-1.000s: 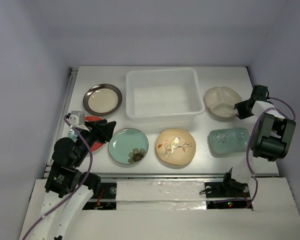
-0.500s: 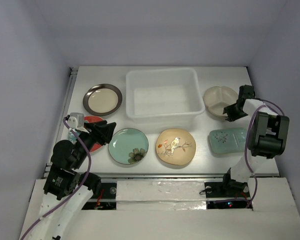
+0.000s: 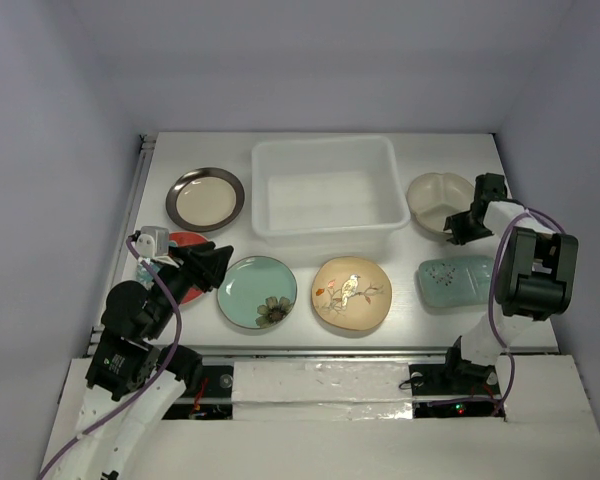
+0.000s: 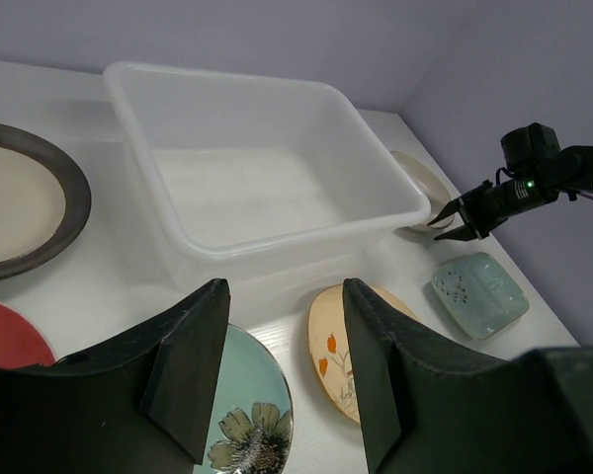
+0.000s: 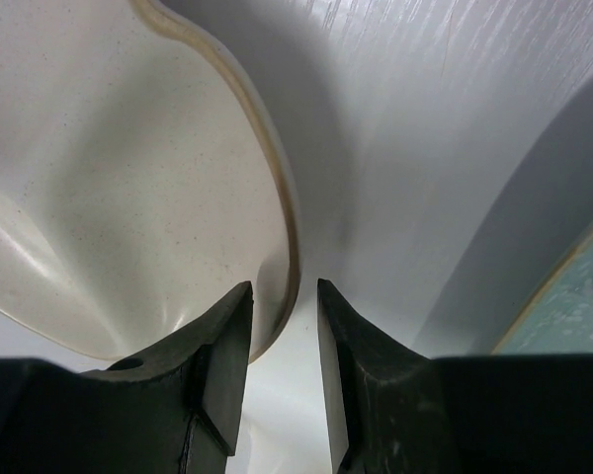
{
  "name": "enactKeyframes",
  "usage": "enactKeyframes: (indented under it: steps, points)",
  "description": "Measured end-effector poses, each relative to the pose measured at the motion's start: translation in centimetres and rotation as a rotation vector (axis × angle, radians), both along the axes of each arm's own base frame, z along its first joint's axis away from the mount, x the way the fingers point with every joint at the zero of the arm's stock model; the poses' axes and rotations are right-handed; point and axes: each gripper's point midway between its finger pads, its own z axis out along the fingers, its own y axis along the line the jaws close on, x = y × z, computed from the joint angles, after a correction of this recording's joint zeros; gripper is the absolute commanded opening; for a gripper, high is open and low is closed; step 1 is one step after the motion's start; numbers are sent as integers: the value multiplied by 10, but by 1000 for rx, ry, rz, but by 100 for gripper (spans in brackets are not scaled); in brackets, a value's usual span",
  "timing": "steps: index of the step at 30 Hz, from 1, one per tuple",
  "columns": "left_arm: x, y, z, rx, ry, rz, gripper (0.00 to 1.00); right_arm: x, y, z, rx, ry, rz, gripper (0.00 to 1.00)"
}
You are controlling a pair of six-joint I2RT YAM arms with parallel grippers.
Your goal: Place the plates into the plastic bin on the countertop
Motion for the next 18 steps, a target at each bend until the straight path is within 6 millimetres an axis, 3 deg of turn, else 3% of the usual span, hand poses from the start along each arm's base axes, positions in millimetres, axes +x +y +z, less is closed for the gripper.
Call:
enactKeyframes:
  steps: [6, 10, 18]
  points:
    - [-1, 1, 1, -2, -5, 3, 47, 1, 3, 0, -19, 3, -16, 21]
    - [-4, 4, 5, -11, -22, 10, 47, 3, -1, 1, -34, 0, -55, 0]
    - [-4, 5, 4, -10, -21, 19, 47, 3, -3, 3, -54, -38, -76, 0]
